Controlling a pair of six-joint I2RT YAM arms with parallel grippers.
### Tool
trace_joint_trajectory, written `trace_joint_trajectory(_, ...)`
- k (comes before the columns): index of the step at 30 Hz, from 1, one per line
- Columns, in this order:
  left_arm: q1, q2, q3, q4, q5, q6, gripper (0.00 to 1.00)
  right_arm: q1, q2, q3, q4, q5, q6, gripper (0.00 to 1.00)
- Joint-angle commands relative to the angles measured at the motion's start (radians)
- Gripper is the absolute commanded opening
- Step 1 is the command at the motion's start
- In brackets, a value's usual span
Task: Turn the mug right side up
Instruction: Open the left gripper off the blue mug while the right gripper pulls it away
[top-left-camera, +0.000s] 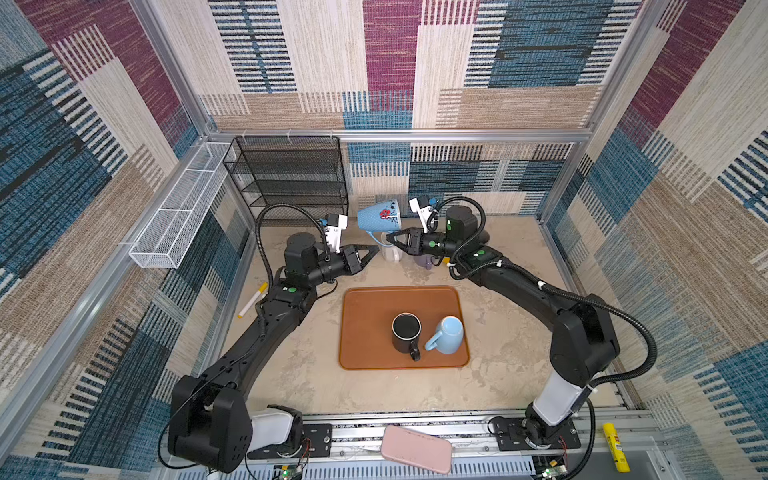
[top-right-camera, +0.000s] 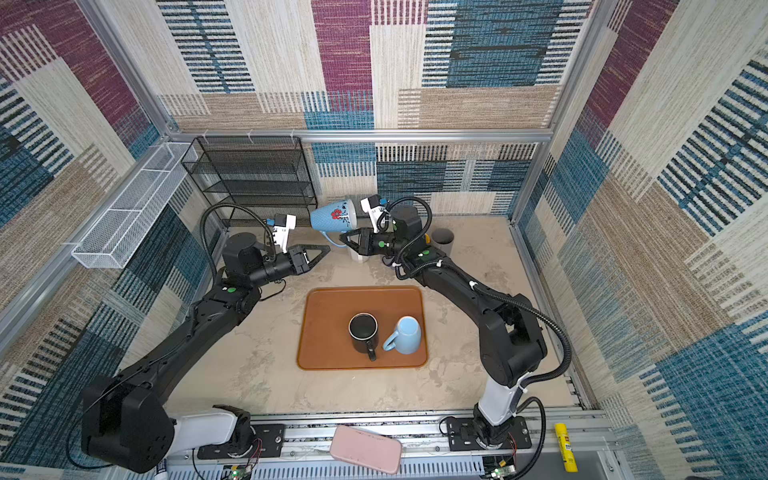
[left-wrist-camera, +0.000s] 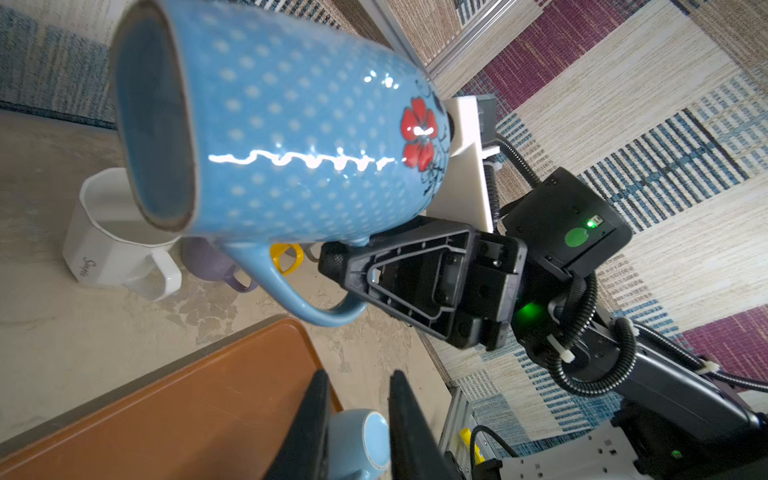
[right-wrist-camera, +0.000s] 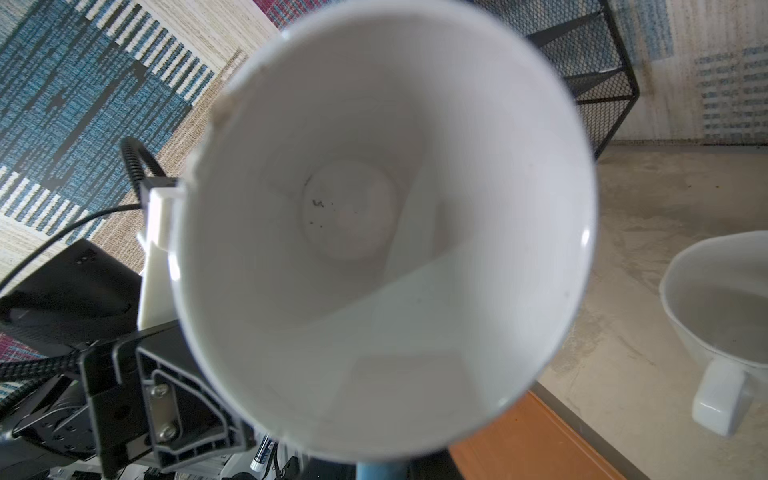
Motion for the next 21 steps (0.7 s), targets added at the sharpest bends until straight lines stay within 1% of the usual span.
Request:
trace_joint_trajectory(1,0.002,-0.026,0.026,-0.124,-0.058,0.097,0.22,0.003,0.011,0.037,-0.008,0.045,-0.037,0.0)
trace_joint_trajectory(6,0.003,-0.049,0.07,-0.265,-0.118,0.163,0.2,0.01,0.059,0.12,-0.152,0.153,-0.074,0.0)
trace_joint_trajectory(7,0.002,-0.051,0.075,-0.284,-0.154,0.173,0.2,0.012,0.071,0.142,-0.18,0.17,-0.084,0.0)
trace_joint_trajectory(9,0.002,-0.058,0.085,-0.325,-0.187,0.191,0.2,0.017,0.103,0.181,-0.238,0.206,-0.101,0.0)
trace_joint_trajectory(13,0.003,-0.062,0.101,-0.389,-0.239,0.216,0.18,0.035,0.166,0.289,-0.342,0.279,-0.131,0.0)
trace_joint_trajectory(18,0.003,-0.061,0.116,-0.444,-0.297,0.233,0.16,0.071,0.281,0.467,-0.522,0.395,-0.172,0.0)
trace_joint_trajectory(21,0.002,-0.058,0.124,-0.464,-0.31,0.24,0.14,0.095,0.353,0.573,-0.614,0.455,-0.182,0.0)
